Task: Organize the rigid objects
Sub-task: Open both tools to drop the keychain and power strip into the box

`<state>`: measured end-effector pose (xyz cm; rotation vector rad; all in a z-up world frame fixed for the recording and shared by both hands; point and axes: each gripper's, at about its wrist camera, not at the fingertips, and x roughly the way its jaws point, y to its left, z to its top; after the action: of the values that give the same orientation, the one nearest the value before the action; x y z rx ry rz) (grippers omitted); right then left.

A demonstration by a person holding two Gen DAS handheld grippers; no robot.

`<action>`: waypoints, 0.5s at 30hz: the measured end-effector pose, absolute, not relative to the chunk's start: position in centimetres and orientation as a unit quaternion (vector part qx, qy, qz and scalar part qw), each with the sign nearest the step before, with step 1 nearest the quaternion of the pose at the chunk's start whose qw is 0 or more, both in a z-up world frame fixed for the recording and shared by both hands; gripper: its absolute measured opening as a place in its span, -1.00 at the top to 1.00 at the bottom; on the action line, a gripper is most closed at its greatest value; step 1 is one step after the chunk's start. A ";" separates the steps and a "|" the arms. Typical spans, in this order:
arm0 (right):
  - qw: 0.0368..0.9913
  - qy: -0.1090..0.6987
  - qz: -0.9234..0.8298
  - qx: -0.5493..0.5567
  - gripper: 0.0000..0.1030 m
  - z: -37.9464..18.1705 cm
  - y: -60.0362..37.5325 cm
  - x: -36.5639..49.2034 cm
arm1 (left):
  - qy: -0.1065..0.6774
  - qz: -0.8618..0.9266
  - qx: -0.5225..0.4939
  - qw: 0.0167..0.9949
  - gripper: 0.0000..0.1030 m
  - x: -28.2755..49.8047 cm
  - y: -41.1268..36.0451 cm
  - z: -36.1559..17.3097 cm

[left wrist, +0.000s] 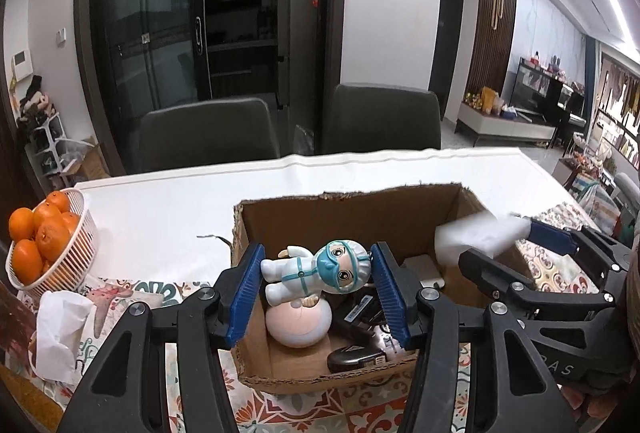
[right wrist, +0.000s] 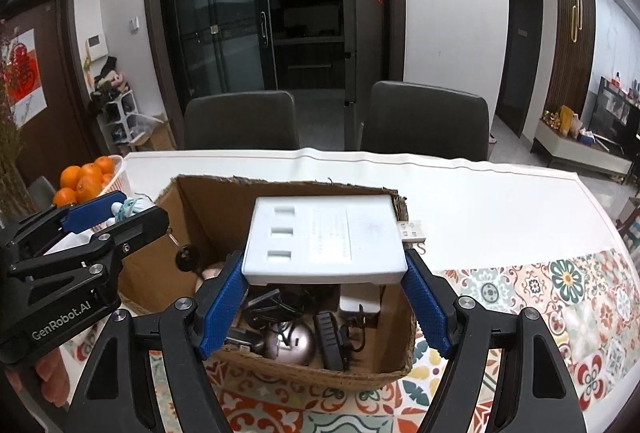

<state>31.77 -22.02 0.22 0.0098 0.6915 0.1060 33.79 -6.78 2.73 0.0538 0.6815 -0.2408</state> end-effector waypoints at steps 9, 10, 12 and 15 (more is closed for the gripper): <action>0.935 0.351 0.043 0.005 -0.53 -0.2 -22.1 31.7 | 0.331 -0.105 0.026 0.937 -0.29 33.1 -6.4 2.9; 0.935 0.351 0.041 0.006 -0.53 -0.2 -22.2 31.6 | 0.330 -0.104 0.026 0.938 -0.29 33.0 -6.2 3.0; 0.937 0.347 0.036 0.007 -0.53 0.1 -22.2 31.1 | 0.325 -0.098 0.026 0.940 -0.32 32.4 -6.1 3.4; 0.942 0.335 0.025 0.010 -0.53 0.7 -22.3 29.9 | 0.315 -0.096 0.023 0.944 -0.34 31.3 -6.0 4.1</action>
<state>29.93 -22.34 0.74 0.0194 0.6839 0.0502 31.29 -5.99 4.10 0.0471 0.6427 -0.1949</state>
